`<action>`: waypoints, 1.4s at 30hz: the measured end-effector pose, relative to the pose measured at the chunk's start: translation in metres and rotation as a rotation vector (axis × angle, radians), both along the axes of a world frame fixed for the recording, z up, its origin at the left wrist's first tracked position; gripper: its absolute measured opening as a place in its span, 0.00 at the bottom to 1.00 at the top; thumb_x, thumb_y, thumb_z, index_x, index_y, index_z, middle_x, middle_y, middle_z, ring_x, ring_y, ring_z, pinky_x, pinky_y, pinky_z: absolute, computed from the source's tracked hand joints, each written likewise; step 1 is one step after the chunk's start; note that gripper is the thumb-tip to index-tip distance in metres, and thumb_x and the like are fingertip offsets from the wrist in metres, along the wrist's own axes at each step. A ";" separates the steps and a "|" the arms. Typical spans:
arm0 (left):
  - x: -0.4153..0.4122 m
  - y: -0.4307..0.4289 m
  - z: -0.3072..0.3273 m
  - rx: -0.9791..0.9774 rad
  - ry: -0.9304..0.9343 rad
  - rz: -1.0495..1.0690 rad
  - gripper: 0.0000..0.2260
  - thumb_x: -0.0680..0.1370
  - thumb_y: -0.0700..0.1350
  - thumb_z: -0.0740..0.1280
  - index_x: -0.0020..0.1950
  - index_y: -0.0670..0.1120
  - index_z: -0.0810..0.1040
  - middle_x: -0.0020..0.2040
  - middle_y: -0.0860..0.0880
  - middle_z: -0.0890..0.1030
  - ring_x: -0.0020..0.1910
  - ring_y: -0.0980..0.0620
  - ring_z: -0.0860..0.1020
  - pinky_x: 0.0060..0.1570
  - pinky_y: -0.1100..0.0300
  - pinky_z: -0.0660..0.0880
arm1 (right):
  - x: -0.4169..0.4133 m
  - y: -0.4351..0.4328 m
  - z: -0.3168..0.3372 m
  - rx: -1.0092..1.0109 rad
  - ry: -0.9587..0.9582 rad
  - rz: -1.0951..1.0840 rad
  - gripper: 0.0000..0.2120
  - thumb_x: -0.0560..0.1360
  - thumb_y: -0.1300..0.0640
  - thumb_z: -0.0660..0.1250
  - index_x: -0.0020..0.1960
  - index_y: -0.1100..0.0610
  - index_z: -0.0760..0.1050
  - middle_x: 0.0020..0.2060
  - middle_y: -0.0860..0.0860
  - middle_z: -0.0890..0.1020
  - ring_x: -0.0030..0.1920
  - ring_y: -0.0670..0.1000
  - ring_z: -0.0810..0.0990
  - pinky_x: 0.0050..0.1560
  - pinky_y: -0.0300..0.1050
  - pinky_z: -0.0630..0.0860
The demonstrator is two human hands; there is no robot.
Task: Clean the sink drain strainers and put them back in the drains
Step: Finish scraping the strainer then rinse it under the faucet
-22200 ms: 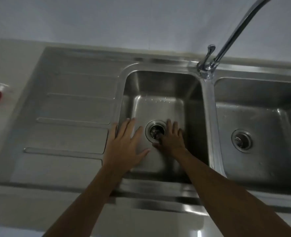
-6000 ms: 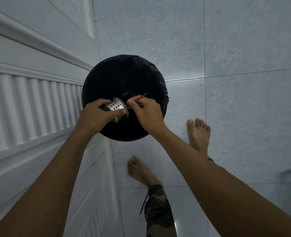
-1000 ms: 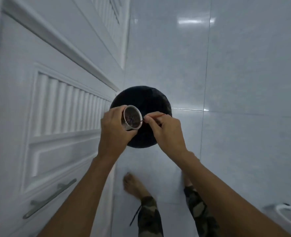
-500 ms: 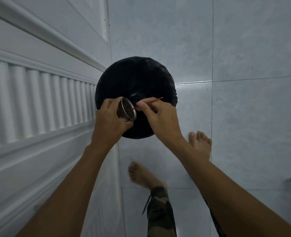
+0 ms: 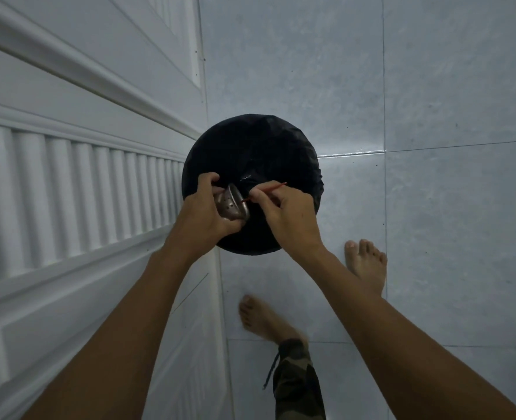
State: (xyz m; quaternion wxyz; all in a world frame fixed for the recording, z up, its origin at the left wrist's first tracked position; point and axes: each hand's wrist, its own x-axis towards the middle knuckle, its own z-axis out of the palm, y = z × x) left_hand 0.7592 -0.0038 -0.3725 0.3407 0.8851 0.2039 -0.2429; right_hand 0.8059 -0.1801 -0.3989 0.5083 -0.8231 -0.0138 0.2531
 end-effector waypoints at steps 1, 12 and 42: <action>0.001 0.001 0.000 0.000 -0.009 0.013 0.38 0.67 0.50 0.82 0.70 0.52 0.66 0.56 0.59 0.75 0.47 0.65 0.76 0.40 0.79 0.71 | 0.001 0.001 -0.002 0.031 0.013 -0.006 0.08 0.81 0.53 0.69 0.53 0.54 0.85 0.44 0.44 0.87 0.45 0.39 0.84 0.50 0.26 0.76; 0.004 0.005 -0.001 0.014 -0.087 0.012 0.33 0.68 0.52 0.82 0.71 0.52 0.75 0.60 0.50 0.77 0.56 0.54 0.78 0.51 0.69 0.71 | 0.014 0.001 -0.013 0.065 0.202 -0.040 0.08 0.81 0.49 0.68 0.50 0.50 0.85 0.40 0.39 0.86 0.44 0.39 0.84 0.50 0.40 0.82; 0.007 0.016 0.001 -0.015 0.045 0.159 0.35 0.67 0.59 0.81 0.71 0.50 0.79 0.59 0.51 0.85 0.55 0.54 0.82 0.56 0.56 0.81 | 0.011 -0.007 -0.023 0.071 0.128 -0.149 0.10 0.81 0.51 0.69 0.53 0.55 0.86 0.43 0.45 0.87 0.44 0.42 0.85 0.49 0.34 0.81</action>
